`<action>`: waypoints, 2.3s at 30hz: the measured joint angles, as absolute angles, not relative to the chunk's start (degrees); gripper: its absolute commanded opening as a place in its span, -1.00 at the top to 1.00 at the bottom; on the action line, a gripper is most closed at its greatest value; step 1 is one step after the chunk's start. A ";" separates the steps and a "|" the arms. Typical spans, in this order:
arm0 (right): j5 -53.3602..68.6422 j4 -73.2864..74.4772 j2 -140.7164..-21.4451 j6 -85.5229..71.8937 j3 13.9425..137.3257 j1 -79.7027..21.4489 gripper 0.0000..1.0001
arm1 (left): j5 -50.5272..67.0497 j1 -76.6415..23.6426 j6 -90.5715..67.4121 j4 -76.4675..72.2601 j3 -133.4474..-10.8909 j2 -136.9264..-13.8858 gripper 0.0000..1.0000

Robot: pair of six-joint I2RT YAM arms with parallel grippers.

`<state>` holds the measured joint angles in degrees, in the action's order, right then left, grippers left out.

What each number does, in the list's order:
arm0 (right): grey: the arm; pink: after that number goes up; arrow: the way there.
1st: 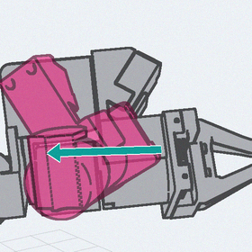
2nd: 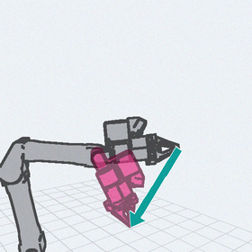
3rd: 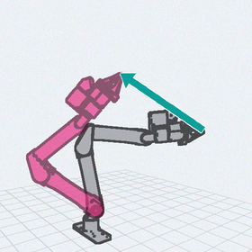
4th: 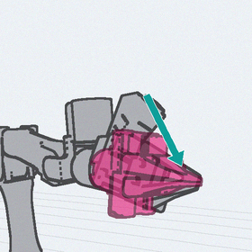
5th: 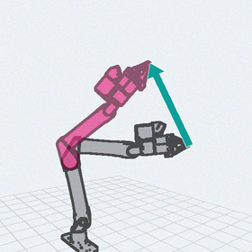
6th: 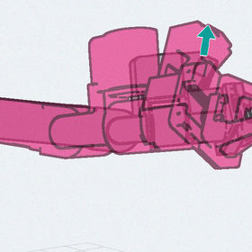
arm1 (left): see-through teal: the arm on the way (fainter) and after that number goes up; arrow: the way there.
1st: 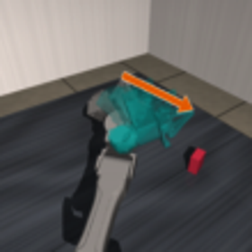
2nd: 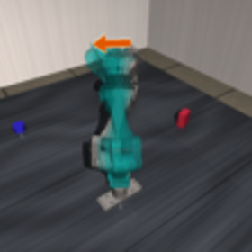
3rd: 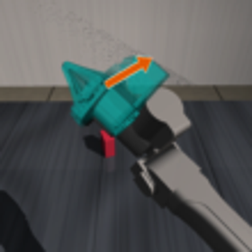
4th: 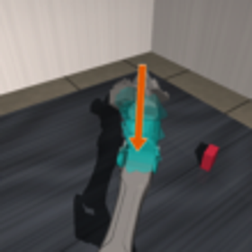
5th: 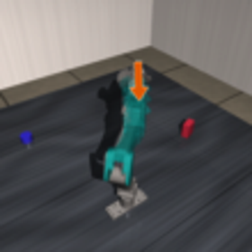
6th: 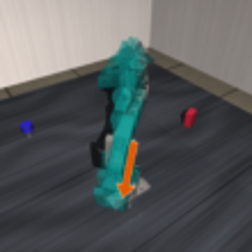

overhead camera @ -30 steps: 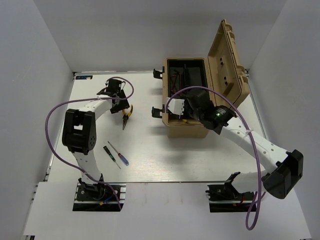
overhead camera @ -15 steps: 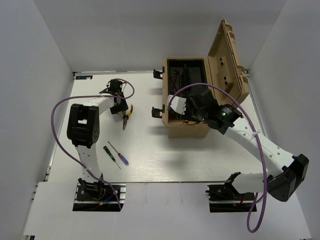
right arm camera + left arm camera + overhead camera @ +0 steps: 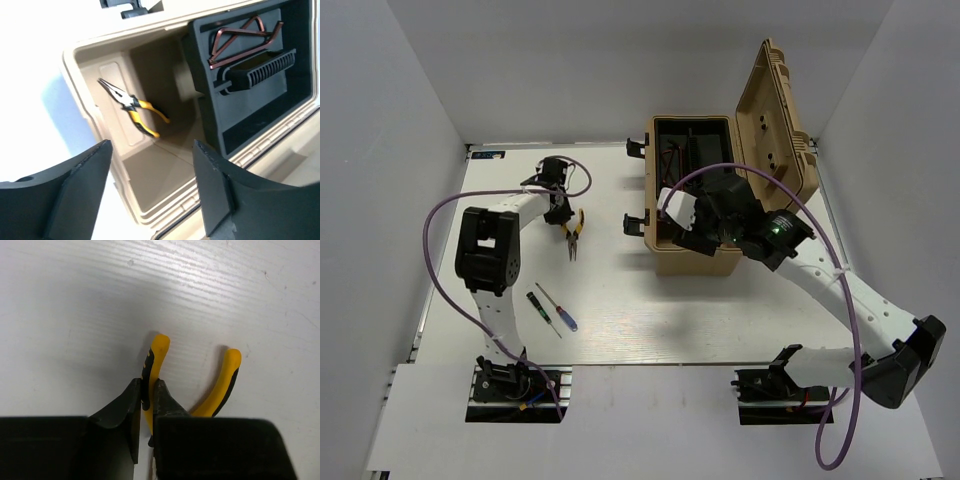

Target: Sort the tools into containers

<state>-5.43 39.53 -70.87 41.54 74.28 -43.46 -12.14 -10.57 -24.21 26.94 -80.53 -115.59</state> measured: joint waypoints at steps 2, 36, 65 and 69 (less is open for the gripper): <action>-4.43 39.99 -70.52 40.58 74.59 -43.44 -0.23 | -11.81 -10.57 -23.81 27.73 -79.79 -113.69 1.00; -8.10 35.86 -68.79 26.85 75.64 -35.31 1.00 | 17.30 -30.13 -38.04 -6.90 -77.25 -89.78 1.00; 3.73 36.84 -65.91 24.12 75.55 -32.73 0.65 | 0.25 -41.12 -25.43 -7.25 -74.50 -94.94 -0.03; 9.98 38.74 -66.39 24.88 75.55 -32.71 0.40 | -6.15 -41.12 -24.58 -2.87 -71.37 -85.08 1.00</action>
